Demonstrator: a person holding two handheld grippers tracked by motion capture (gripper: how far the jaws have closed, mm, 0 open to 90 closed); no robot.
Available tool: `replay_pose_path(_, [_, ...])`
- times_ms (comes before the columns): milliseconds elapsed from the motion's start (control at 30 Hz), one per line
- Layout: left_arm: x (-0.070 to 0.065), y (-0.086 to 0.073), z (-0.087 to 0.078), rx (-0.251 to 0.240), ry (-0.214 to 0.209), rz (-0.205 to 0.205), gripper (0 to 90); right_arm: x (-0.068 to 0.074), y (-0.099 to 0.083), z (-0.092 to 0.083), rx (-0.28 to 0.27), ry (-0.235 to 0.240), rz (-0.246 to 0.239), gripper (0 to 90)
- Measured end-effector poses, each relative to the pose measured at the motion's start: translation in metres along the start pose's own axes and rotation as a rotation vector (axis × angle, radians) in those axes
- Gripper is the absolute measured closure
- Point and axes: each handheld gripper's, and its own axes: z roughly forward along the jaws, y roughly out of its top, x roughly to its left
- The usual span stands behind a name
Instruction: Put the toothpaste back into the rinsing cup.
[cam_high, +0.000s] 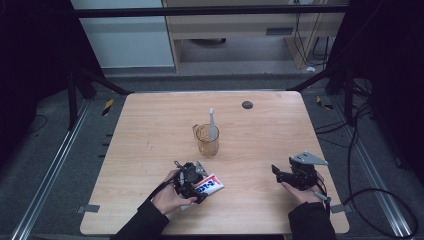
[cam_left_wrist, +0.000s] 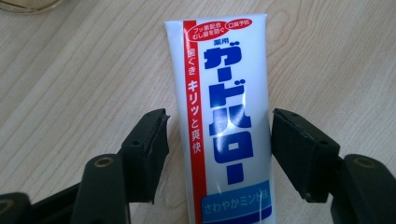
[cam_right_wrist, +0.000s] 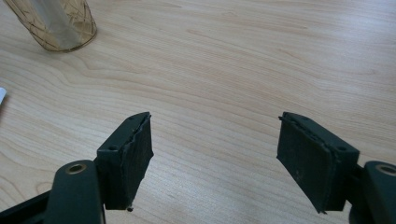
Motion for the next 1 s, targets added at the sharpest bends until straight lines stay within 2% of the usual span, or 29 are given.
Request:
replay_pose_path(300, [0.0003, 0.0000, 0.0050, 0.032, -0.017, -0.002, 41.0, -0.0001, -0.0002, 0.0020, 0.007, 0.000, -0.002, 26.4])
replay_pose_path(700, [0.0007, 0.0001, 0.0091, 0.042, -0.030, -0.048, 45.3, 0.0008, 0.0000, 0.0022, 0.012, 0.004, 0.007, 26.5])
replay_pose_path(733, [0.0008, -0.0004, 0.0085, 0.040, -0.033, -0.065, 47.0, 0.0009, -0.0003, 0.0028, 0.014, 0.003, 0.002, 26.5])
replay_pose_path(867, [0.0019, -0.0021, 0.0049, 0.023, -0.038, -0.089, 55.5, 0.0002, -0.0013, 0.0032, 0.011, -0.001, -0.003, 26.5])
replay_pose_path(1000, [0.0012, -0.0039, 0.0009, 0.012, -0.036, -0.096, 63.2, -0.0002, -0.0020, 0.0032, 0.015, -0.003, -0.002, 26.6])
